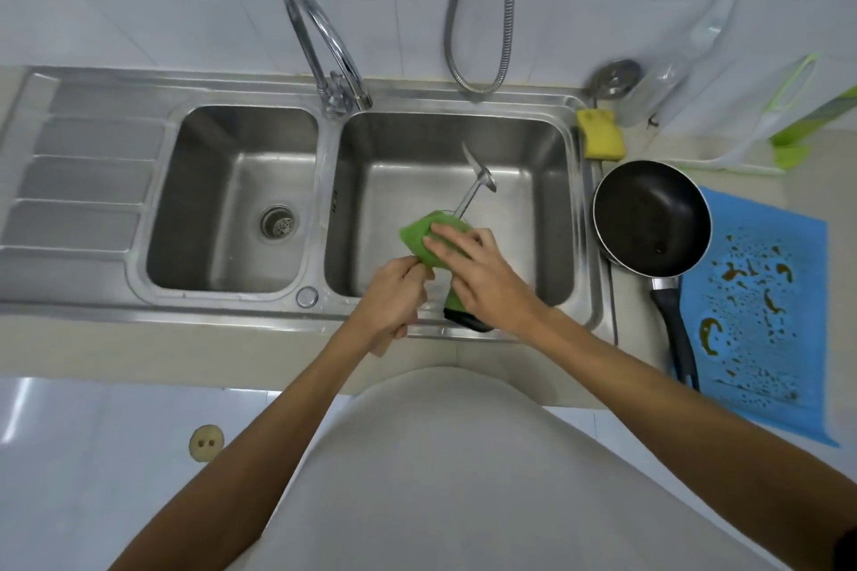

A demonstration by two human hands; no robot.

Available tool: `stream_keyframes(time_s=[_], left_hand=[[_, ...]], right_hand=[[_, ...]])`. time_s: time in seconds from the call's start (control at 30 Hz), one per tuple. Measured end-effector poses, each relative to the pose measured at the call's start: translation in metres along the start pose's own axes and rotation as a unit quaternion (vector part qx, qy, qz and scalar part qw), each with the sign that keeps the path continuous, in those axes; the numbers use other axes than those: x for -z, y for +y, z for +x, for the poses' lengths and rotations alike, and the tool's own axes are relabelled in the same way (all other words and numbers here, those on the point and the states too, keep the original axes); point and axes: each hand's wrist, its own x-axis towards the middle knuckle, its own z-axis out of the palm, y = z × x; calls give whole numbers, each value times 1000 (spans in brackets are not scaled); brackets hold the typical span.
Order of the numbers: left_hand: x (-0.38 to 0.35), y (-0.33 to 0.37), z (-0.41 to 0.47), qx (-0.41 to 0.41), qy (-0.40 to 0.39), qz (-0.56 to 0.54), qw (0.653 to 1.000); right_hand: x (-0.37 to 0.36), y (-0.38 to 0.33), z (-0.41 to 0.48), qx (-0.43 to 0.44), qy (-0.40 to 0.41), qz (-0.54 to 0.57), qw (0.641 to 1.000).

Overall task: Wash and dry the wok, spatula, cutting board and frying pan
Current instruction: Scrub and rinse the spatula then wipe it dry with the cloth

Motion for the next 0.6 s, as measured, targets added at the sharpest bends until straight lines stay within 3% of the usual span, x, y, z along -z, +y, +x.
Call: stream_keyframes(time_s=[0.07, 0.23, 0.3, 0.4, 0.6], left_hand=[[3, 2, 4, -30, 15, 53, 998], [-5, 9, 5, -74, 32, 184, 980], [-2, 14, 8, -43, 40, 135, 989], [5, 24, 14, 24, 8, -47, 999], [-1, 29, 22, 54, 32, -32, 998]], right_hand=[[3, 3, 2, 35, -20, -5, 999], [26, 37, 48, -129, -4, -45, 991], [24, 26, 45, -68, -12, -42, 997], [17, 6, 28, 28, -24, -10, 999], [7, 7, 22, 10, -17, -6, 1000]])
